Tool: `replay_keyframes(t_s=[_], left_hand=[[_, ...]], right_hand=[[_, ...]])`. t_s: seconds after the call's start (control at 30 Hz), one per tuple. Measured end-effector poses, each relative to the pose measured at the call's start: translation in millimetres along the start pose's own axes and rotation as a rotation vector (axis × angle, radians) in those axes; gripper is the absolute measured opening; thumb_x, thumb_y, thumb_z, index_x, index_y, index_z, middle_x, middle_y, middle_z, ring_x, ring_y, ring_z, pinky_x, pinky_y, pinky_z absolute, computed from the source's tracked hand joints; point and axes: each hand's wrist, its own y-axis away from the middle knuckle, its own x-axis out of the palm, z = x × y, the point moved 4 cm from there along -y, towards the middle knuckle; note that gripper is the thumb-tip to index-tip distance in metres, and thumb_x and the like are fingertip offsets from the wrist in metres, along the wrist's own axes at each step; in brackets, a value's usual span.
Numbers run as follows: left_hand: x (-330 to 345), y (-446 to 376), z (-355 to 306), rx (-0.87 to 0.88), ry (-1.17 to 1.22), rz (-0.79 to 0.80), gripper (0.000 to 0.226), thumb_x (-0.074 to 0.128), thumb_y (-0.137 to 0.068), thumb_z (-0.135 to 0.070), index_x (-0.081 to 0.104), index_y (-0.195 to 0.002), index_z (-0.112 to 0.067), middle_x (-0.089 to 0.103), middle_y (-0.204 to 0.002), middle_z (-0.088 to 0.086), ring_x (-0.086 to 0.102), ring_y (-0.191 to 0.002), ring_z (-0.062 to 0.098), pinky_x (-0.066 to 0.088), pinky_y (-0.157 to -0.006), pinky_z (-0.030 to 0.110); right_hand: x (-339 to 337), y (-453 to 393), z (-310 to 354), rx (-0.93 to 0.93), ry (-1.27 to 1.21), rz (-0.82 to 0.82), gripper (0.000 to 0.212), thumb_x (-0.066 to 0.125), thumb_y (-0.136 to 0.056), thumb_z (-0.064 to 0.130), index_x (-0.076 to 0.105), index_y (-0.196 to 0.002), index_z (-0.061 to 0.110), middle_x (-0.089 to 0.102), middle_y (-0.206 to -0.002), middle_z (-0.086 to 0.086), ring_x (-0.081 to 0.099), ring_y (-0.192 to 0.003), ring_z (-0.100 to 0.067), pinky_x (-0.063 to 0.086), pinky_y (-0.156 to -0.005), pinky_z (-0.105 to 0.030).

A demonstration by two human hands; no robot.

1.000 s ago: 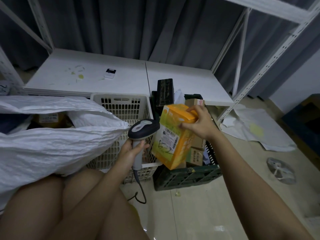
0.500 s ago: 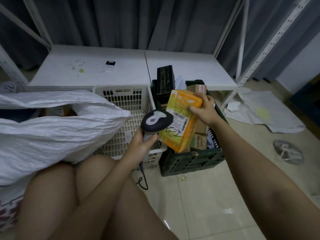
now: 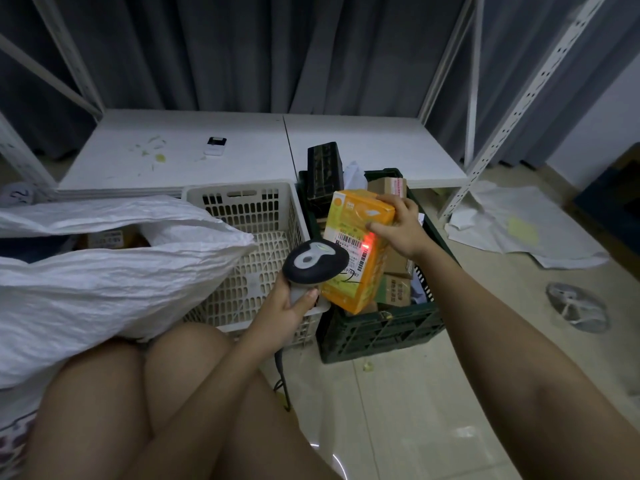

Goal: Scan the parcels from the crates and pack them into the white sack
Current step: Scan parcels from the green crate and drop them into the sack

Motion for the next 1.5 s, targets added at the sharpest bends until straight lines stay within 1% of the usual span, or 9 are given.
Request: replay_keyframes(t_s=[0.13,0.27,0.33,0.53,0.77,1.03,1.2,1.4,1.5], left_hand=[[-0.2,-0.4,2.1,-0.028,-0.002,-0.004,0.057,0.056,-0.094,-0.020,0.029,-0.144,-0.020,0.052,-0.134,0.007,0.051,-0.122,0.025,0.041,-0.105,0.048],[-0.7,-0.2,4.2,-0.043,-0.017,-0.012,0.067,0.058,-0.084,-0.041,0.033,-0.142,-0.020,0.055,-0.130,0.007,0.053,-0.119,0.025,0.043,-0.102,0.050],[-0.5,-0.6,5.9,-0.052,-0.015,-0.013,0.070,0.056,-0.080,-0.043,0.034,-0.142,-0.018,0.055,-0.129,0.010,0.054,-0.118,0.027,0.043,-0.102,0.050],[0.7,-2.7,5.3,-0.049,-0.004,-0.010,0.066,0.057,-0.083,-0.038,0.033,-0.142,-0.017,0.055,-0.129,0.010,0.053,-0.119,0.028,0.043,-0.102,0.050],[4.1,-7.9,6.4,-0.035,-0.012,-0.010,0.052,0.056,-0.094,-0.020,0.033,-0.141,-0.013,0.054,-0.128,0.018,0.052,-0.118,0.033,0.043,-0.102,0.047],[6.0,-11.3,6.9,-0.044,0.030,-0.001,0.052,0.053,-0.095,-0.018,0.032,-0.143,-0.017,0.055,-0.128,0.011,0.055,-0.114,0.024,0.046,-0.096,0.031],[1.7,-12.7,4.7,-0.064,0.055,0.005,0.053,0.054,-0.095,-0.021,0.032,-0.144,-0.019,0.054,-0.132,0.007,0.053,-0.121,0.022,0.041,-0.105,0.041],[-32.0,-16.9,-38.8,0.032,0.081,-0.151,0.055,0.057,-0.093,-0.021,0.032,-0.142,-0.021,0.049,-0.134,-0.007,0.047,-0.126,0.016,0.036,-0.109,0.040],[-61.4,-14.5,-76.5,0.127,0.095,-0.282,0.051,0.057,-0.093,-0.018,0.035,-0.140,-0.018,0.050,-0.132,-0.005,0.047,-0.125,0.015,0.037,-0.107,0.036]], right_hand=[[-0.7,0.2,-2.4,0.001,-0.005,-0.002,0.062,0.070,-0.086,0.025,0.038,-0.138,0.031,0.009,-0.151,-0.007,0.031,-0.131,-0.038,0.043,-0.094,-0.037],[-1.9,0.2,-3.3,0.001,-0.023,-0.001,0.062,0.070,-0.086,0.024,0.038,-0.139,0.030,0.011,-0.150,-0.007,0.033,-0.130,-0.037,0.046,-0.097,-0.040],[-1.6,0.5,-2.9,-0.003,-0.019,0.002,0.062,0.069,-0.086,0.024,0.038,-0.139,0.030,0.011,-0.150,-0.007,0.033,-0.129,-0.037,0.046,-0.095,-0.039],[-2.2,0.3,-0.8,-0.006,-0.013,0.007,0.061,0.069,-0.086,0.024,0.037,-0.138,0.031,0.010,-0.151,-0.008,0.032,-0.130,-0.037,0.046,-0.093,-0.036],[-1.0,0.0,0.2,-0.004,-0.007,0.010,0.062,0.069,-0.086,0.025,0.037,-0.138,0.032,0.009,-0.152,-0.007,0.031,-0.131,-0.037,0.046,-0.093,-0.037],[-1.8,0.3,0.0,0.002,-0.002,0.008,0.063,0.069,-0.085,0.025,0.036,-0.139,0.032,0.009,-0.152,-0.007,0.031,-0.131,-0.038,0.044,-0.091,-0.035],[-2.8,3.8,1.9,0.022,-0.040,-0.041,0.061,0.071,-0.085,0.025,0.041,-0.137,0.030,0.014,-0.149,-0.008,0.035,-0.129,-0.037,0.048,-0.096,-0.041],[-12.4,11.7,46.1,-0.099,-0.145,-0.230,0.056,0.075,-0.082,0.031,0.048,-0.131,0.033,0.021,-0.144,-0.005,0.038,-0.127,-0.029,0.046,-0.103,-0.045],[-21.3,17.1,97.3,-0.209,-0.251,-0.315,0.055,0.075,-0.082,0.032,0.047,-0.130,0.035,0.023,-0.142,-0.004,0.040,-0.122,-0.020,0.045,-0.101,-0.034]])
